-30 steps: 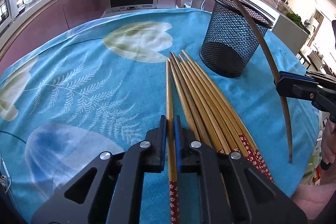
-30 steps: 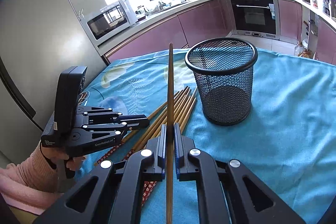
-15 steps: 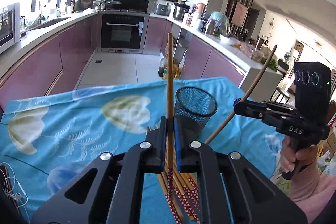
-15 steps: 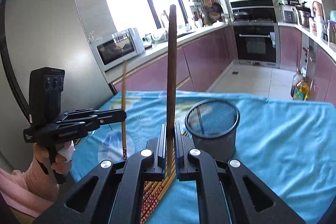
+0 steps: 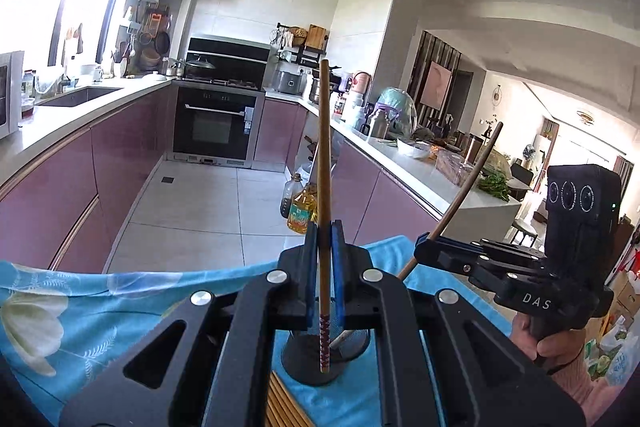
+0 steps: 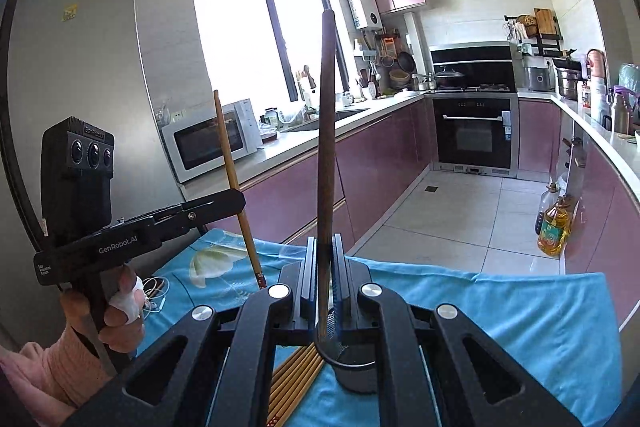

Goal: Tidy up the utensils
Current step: 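Lower the chopstick into the mesh holder and open the right gripper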

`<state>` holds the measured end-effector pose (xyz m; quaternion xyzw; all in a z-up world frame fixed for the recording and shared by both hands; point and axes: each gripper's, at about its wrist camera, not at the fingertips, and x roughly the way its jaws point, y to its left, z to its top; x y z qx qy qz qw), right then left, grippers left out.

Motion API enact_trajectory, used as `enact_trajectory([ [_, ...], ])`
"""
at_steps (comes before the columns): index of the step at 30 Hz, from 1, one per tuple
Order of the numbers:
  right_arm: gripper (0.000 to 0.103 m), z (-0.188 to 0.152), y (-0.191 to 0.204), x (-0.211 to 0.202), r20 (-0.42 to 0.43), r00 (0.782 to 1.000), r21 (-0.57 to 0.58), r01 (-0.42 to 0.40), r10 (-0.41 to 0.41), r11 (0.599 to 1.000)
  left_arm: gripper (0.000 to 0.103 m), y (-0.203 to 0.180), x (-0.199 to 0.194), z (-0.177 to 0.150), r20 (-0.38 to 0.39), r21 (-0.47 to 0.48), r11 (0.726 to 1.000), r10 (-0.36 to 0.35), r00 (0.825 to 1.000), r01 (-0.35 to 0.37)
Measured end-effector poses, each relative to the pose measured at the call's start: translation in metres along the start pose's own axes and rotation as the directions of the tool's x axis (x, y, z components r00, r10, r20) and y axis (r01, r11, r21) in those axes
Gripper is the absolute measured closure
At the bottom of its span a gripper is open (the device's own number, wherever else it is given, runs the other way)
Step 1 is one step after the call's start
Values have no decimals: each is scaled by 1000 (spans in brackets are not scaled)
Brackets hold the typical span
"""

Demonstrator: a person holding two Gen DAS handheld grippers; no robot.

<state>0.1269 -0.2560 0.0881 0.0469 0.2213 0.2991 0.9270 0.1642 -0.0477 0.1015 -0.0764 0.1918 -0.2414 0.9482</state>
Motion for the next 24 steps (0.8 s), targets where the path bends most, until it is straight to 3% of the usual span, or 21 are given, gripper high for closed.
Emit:
enact_trajectory([
  [8,97,-10,-14,30,-110,993,-4,39,-40,999,95,-11,57,-8,-42,1,1000,17,999,-17],
  [17,97,-39,-26,77,-313,948,12,62,-55,998,95,2,107,-49,-186,9,1000,19,982,-18],
  [22,95,-42,-32,90,-336,939,46,88,-68,995,95,13,123,-57,-223,3,999,39,974,-40],
  [24,91,-41,-34,89,-324,943,68,99,-72,993,89,16,124,-60,-224,0,999,43,974,-44],
])
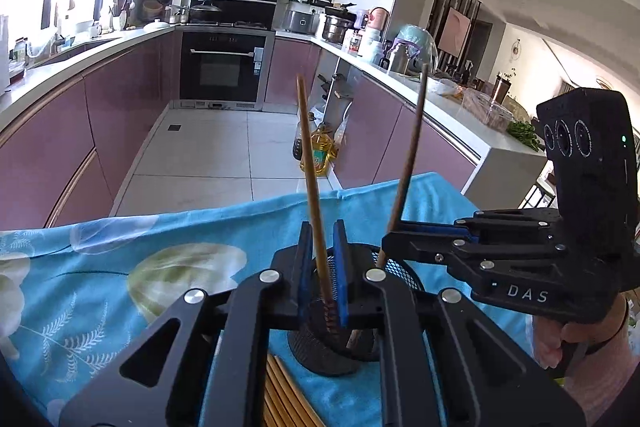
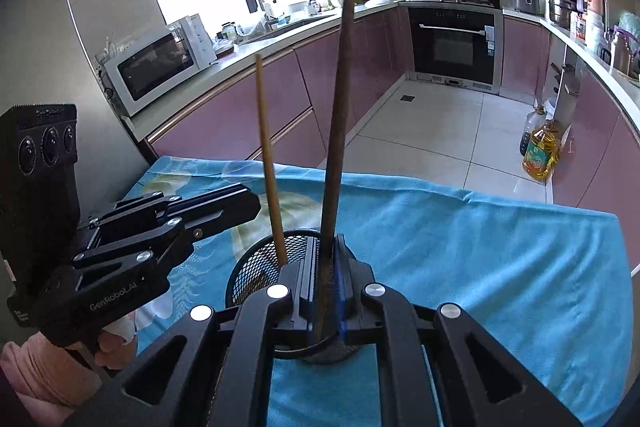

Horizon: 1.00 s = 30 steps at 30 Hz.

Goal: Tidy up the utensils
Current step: 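Lower the chopstick into the mesh holder and open the right gripper, then move the right gripper back over the chopstick row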

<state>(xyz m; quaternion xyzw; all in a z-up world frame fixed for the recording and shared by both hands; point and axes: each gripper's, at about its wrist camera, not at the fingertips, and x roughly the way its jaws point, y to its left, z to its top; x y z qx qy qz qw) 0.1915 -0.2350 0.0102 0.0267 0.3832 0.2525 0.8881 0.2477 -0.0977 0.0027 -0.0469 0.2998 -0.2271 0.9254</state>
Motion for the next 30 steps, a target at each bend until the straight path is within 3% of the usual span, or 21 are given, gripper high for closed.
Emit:
enact_trajectory([
  [4,78,-2,-1,-9,51,999,24,-6,5,1000,77,6,-11,-7,37,-4,1000,19,999,-19],
  [11,77,-13,5,-28,114,993,18,-5,3,1000,66,27,-54,-36,87,-30,997,78,993,-76],
  [18,71,-41,32,-51,146,986,-54,-72,79,996,59,43,-93,-76,82,-29,990,136,987,-135],
  [22,68,-65,45,-47,99,988,-73,-107,114,992,58,48,-105,-98,54,-22,989,150,987,-149],
  [30,68,-110,53,-5,-56,993,-26,-110,108,994,58,51,-104,-140,-45,-36,989,139,989,-141],
])
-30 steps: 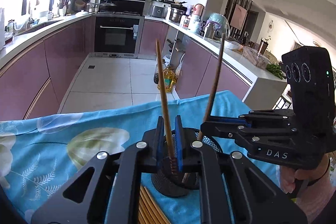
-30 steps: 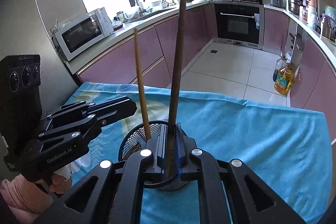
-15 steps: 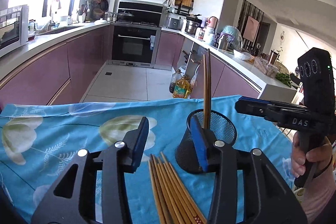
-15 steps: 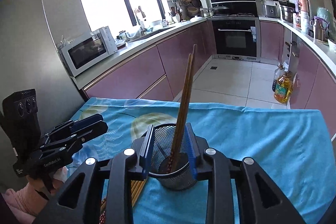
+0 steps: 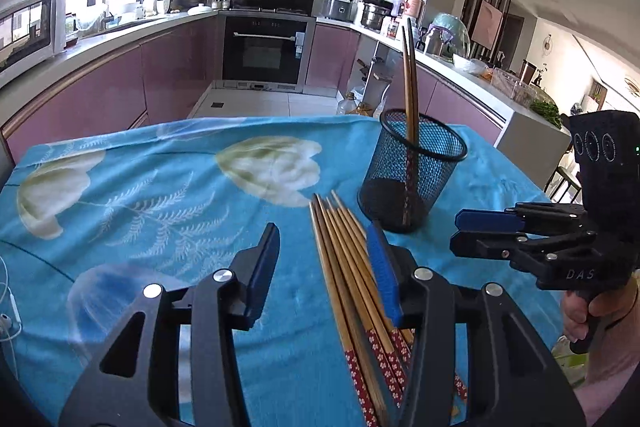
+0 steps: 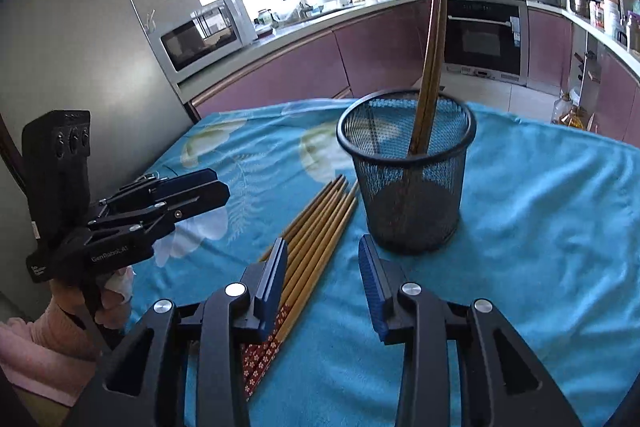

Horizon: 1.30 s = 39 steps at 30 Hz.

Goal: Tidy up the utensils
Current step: 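Move the right gripper back over the chopstick row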

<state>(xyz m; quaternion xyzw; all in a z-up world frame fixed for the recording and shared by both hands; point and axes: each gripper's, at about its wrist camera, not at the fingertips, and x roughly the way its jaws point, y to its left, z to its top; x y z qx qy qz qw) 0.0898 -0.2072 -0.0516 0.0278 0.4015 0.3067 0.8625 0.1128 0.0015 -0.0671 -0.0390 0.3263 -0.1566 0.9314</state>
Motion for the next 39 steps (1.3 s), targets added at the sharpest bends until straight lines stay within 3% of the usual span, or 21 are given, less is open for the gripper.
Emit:
enact_trajectory([
  [10,68,-20,7,20,-53,999,22,16,-15,1000,58,-5,11,-29,-98,-13,1000,-8,995,7],
  [18,68,-24,13,29,-73,997,19,37,-35,999,65,-6,20,-42,-165,-23,1000,-17,986,13],
  [29,74,-24,16,36,-90,993,-2,75,-75,997,83,-5,29,-46,-204,-36,998,-49,978,43],
  [39,74,-22,20,41,-95,991,-14,97,-98,995,82,-9,32,-47,-212,-18,999,-33,977,30],
])
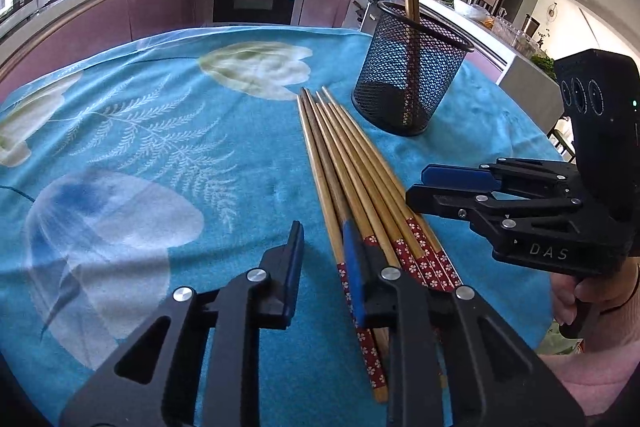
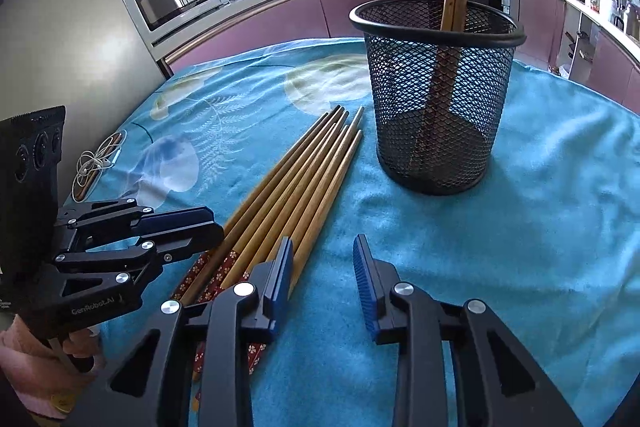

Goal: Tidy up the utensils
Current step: 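Move the right gripper back over the chopstick row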

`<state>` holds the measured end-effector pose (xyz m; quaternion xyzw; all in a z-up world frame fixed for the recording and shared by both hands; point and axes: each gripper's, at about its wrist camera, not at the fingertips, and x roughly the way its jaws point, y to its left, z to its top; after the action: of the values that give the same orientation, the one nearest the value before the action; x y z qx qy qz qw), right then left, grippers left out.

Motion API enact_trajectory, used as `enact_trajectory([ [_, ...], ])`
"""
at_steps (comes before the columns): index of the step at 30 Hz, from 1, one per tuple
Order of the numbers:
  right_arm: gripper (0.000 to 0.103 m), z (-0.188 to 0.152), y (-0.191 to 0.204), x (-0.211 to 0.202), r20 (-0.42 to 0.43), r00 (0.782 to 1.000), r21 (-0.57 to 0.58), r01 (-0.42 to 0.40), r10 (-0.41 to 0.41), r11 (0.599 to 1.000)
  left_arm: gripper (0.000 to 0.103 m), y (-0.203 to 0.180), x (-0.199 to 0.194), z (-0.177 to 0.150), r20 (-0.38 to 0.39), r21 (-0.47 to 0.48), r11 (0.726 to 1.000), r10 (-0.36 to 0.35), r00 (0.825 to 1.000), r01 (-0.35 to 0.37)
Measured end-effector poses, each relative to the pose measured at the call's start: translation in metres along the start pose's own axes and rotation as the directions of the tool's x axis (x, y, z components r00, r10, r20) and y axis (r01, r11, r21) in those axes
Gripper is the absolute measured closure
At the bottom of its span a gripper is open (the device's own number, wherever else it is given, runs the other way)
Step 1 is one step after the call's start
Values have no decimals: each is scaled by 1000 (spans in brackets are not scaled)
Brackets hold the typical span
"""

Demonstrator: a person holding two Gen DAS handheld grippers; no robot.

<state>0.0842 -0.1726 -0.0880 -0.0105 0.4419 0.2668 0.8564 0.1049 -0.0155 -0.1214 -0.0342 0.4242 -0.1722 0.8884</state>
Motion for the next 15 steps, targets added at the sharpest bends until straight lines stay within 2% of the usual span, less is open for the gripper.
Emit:
enact_trajectory([
  [6,74,1,1,-1,-9,1000,-6,17,-17,1000,88,0,0,0,-11,1,1000,5,1000,-5],
  [15,77,3,7,3,-17,999,-23,36,-36,999,91,-1,0,0,-16,3,1000,24,1000,-24],
])
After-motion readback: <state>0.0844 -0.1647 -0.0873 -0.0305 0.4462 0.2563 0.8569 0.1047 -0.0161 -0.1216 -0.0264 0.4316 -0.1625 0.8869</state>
